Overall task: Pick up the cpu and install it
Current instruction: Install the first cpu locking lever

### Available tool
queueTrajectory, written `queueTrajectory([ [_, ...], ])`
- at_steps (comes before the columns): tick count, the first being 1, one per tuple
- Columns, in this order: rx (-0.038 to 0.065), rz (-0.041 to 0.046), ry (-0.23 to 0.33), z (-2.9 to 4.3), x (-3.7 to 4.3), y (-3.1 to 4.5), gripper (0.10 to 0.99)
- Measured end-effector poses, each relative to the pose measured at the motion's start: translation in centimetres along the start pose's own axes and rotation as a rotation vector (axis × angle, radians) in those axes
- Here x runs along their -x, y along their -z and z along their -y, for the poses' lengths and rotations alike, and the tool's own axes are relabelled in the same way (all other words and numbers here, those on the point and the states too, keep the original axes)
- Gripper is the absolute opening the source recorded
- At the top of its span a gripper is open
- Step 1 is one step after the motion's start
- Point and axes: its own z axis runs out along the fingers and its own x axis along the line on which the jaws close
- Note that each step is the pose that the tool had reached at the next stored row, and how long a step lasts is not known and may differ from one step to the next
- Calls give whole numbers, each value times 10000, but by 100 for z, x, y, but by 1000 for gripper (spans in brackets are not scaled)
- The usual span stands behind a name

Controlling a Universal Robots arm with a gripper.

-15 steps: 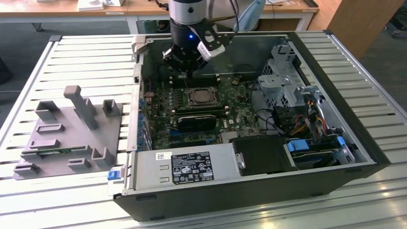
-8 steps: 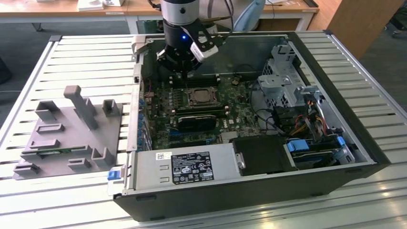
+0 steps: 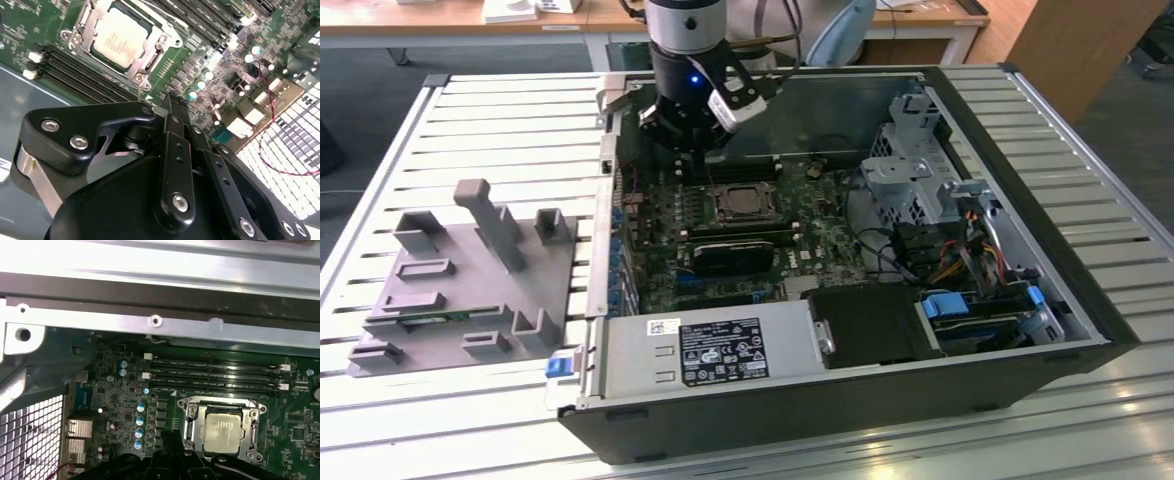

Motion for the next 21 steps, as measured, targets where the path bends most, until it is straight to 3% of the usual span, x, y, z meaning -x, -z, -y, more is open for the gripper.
queueTrajectory([
  [9,1,1,-1,-152,-14,-10,106],
  [21,0,0,-1,-182,-11,-14,106],
])
